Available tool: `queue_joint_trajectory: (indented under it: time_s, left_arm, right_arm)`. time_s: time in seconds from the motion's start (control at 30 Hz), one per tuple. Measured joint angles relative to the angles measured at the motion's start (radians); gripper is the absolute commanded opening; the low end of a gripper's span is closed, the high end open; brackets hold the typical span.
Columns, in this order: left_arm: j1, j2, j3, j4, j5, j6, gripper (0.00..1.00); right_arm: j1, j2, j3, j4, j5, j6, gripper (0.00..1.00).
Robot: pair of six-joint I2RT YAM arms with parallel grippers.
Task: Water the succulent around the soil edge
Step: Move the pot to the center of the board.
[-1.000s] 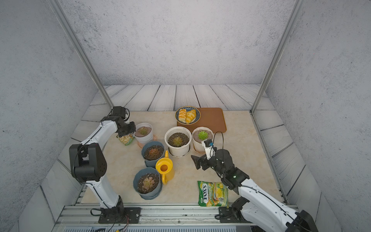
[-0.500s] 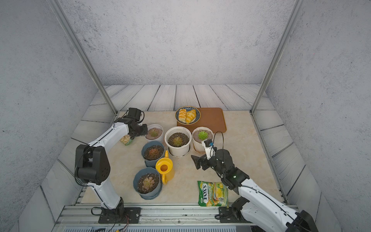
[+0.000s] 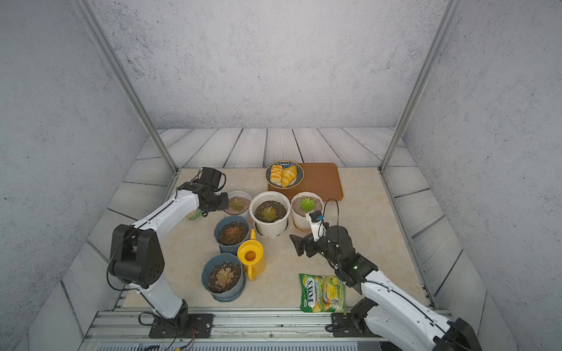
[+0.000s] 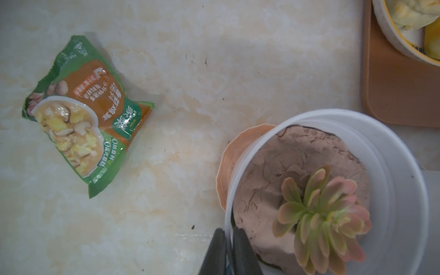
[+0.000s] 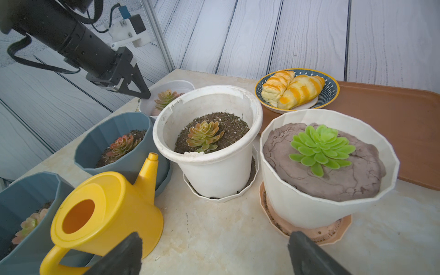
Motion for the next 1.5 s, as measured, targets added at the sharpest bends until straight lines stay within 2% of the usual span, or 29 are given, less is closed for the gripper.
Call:
queue_joint_trajectory:
  time_s: [0.2, 0.4, 0.7, 0.97, 1.13, 1.27, 1.33, 1.5]
  left_arm:
    - [-0.027, -0.026, -0.03, -0.009, 0.006, -0.022, 0.18]
    - [-0.038, -0.043, -0.041, -0.038, 0.01, -0.034, 0.28]
    - [-0.039, -0.092, -0.035, -0.093, -0.043, -0.034, 0.3]
    - [-0.039, -0.169, -0.029, -0.125, -0.03, -0.025, 0.37]
    - [-0.039, -0.39, -0.082, -0.124, 0.032, -0.016, 0.46]
    - [-0.039, -0.669, -0.205, -0.106, 0.098, -0.002, 0.57]
    - [-0.039, -0.834, -0.29, -0.093, 0.132, 0.0, 0.59]
    - [-0.039, -1.124, -0.435, -0.09, 0.176, 0.005, 0.71]
  right_arm:
    - [0.0, 0.005, 0.005, -0.006, 0.002, 0.0, 0.99]
    - [0.0, 0.024, 0.027, -0.01, 0.005, 0.003, 0.99]
    - [0.0, 0.047, 0.034, -0.024, 0.007, 0.005, 0.99]
    - [0.004, 0.075, 0.067, -0.047, 0.001, 0.019, 0.99]
    - [0.033, 0.12, 0.161, -0.127, -0.002, 0.039, 0.97]
    - [0.082, 0.198, 0.303, -0.224, 0.0, 0.053, 0.86]
    - [0.129, 0.248, 0.38, -0.274, 0.005, 0.069, 0.81]
    - [0.266, 0.385, 0.526, -0.367, 0.029, 0.104, 0.74]
